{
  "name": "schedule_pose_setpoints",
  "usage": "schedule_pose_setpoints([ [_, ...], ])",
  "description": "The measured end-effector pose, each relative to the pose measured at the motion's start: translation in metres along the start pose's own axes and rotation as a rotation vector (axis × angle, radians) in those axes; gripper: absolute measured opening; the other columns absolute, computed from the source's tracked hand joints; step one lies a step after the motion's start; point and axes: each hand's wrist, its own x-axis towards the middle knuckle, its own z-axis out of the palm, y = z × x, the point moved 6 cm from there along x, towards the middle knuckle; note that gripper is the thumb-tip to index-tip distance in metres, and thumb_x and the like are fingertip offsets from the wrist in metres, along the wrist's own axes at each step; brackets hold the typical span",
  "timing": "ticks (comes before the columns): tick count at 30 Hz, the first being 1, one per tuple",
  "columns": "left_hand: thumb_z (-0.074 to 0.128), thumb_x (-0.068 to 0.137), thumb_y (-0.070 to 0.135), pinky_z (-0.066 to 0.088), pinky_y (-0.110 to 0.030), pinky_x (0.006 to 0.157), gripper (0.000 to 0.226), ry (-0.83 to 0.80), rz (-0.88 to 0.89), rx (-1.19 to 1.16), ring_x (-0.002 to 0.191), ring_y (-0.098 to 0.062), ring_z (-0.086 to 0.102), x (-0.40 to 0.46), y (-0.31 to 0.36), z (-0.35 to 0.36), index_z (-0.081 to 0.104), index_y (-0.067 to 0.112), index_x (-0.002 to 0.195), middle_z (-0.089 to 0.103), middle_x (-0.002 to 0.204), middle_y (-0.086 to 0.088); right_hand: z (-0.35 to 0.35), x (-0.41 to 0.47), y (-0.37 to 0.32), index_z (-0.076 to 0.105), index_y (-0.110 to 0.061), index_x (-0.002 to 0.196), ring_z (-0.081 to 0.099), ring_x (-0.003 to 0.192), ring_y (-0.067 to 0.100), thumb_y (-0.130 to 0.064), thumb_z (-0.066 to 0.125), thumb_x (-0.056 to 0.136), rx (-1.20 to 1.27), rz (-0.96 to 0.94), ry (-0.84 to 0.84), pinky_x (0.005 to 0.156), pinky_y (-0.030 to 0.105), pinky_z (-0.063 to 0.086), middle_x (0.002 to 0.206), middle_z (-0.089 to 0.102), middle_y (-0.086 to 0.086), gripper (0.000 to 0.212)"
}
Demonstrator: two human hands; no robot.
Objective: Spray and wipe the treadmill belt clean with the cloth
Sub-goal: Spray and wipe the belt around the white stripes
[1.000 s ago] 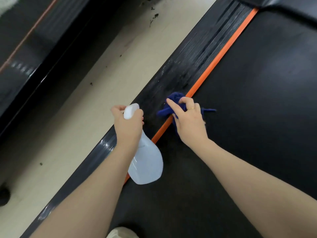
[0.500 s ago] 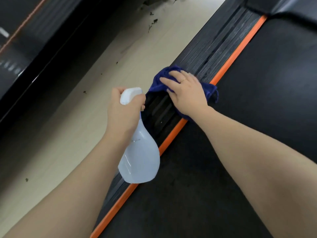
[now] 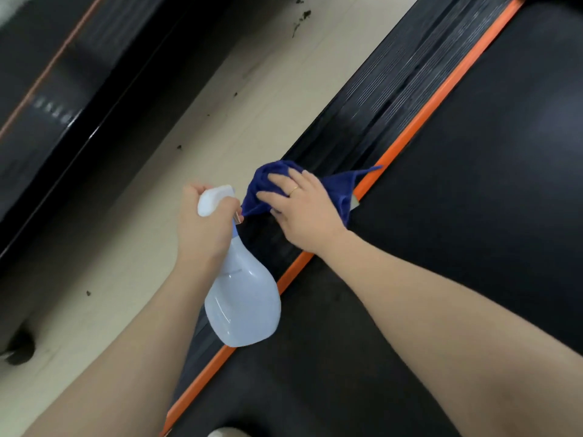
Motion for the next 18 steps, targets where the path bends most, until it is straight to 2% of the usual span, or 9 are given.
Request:
schedule_pose_setpoints([
  [2,0.062,0.068,0.025,0.048,-0.037,0.068,0.023,0.006,-0.04,-0.032,0.076,-0.017,0.06,-0.014,-0.012,-0.01,0.043,0.025,0.082,0.059,0.073,0.006,0.022,-0.017,-0.039,0.071,-0.016,0.106,0.056,0.111,0.04,-0.022,0.05,0.078,0.058,-0.113,-0.076,0.097,0.053,0.04,0.119,0.063,0.014,0.035],
  [5,0.059,0.064,0.026,0.051,-0.044,0.072,0.023,-0.002,-0.091,-0.046,0.082,-0.025,0.061,-0.029,-0.027,-0.02,0.046,0.026,0.082,0.064,0.086,-0.007,0.043,-0.047,-0.076,0.07,-0.015,0.107,0.053,0.116,0.039,-0.028,0.041,0.081,0.086,-0.263,-0.183,0.103,0.052,0.036,0.123,0.06,0.014,0.041],
  [8,0.059,0.064,0.023,0.051,-0.043,0.072,0.021,0.014,-0.099,-0.058,0.077,-0.022,0.062,-0.041,-0.037,-0.027,0.047,0.024,0.082,0.066,0.074,-0.001,0.04,-0.059,-0.064,0.069,-0.018,0.108,0.057,0.11,0.035,-0.022,0.043,0.082,0.003,-0.327,-0.161,0.098,0.045,0.04,0.12,0.062,0.012,0.037],
  [10,0.061,0.067,0.022,0.052,-0.045,0.077,0.02,-0.004,-0.099,-0.043,0.079,-0.025,0.064,-0.047,-0.043,-0.028,0.049,0.022,0.084,0.067,0.073,0.0,0.023,-0.054,-0.035,0.071,-0.016,0.104,0.061,0.101,0.037,-0.018,0.049,0.079,-0.068,-0.24,-0.076,0.089,0.046,0.046,0.115,0.065,0.014,0.033],
  [12,0.062,0.069,0.023,0.053,-0.046,0.08,0.022,-0.022,-0.111,-0.019,0.089,-0.029,0.065,-0.05,-0.048,-0.027,0.051,0.022,0.088,0.068,0.088,-0.009,-0.005,-0.046,0.008,0.071,-0.012,0.104,0.062,0.098,0.044,-0.02,0.044,0.078,-0.15,-0.054,0.034,0.085,0.055,0.046,0.114,0.065,0.018,0.038],
  [13,0.063,0.072,0.022,0.053,-0.045,0.078,0.021,-0.024,-0.116,-0.014,0.091,-0.029,0.064,-0.052,-0.049,-0.027,0.051,0.022,0.089,0.067,0.091,-0.01,-0.018,-0.043,0.031,0.07,-0.01,0.107,0.06,0.1,0.048,-0.02,0.042,0.079,-0.168,0.038,0.068,0.087,0.057,0.045,0.116,0.063,0.02,0.041],
  [15,0.063,0.081,0.019,0.051,-0.04,0.072,0.017,-0.02,-0.11,-0.021,0.089,-0.025,0.063,-0.052,-0.052,-0.028,0.05,0.022,0.091,0.065,0.088,-0.006,-0.038,-0.039,0.062,0.063,-0.009,0.12,0.048,0.116,0.051,-0.013,0.042,0.085,-0.176,0.202,0.084,0.101,0.057,0.035,0.13,0.053,0.024,0.041],
  [17,0.064,0.077,0.022,0.051,-0.039,0.072,0.023,-0.021,-0.097,-0.044,0.092,-0.025,0.063,-0.051,-0.052,-0.028,0.052,0.021,0.096,0.066,0.092,-0.006,-0.038,-0.04,0.068,0.055,-0.01,0.13,0.035,0.128,0.048,-0.002,0.042,0.088,-0.196,0.327,0.042,0.112,0.05,0.024,0.141,0.042,0.024,0.045],
  [18,0.063,0.072,0.026,0.05,-0.039,0.072,0.03,-0.03,-0.096,-0.045,0.095,-0.025,0.063,-0.051,-0.052,-0.028,0.053,0.021,0.099,0.066,0.097,-0.006,-0.032,-0.043,0.059,0.057,-0.008,0.127,0.038,0.126,0.049,0.001,0.04,0.085,-0.211,0.322,0.063,0.111,0.05,0.025,0.138,0.044,0.025,0.046],
])
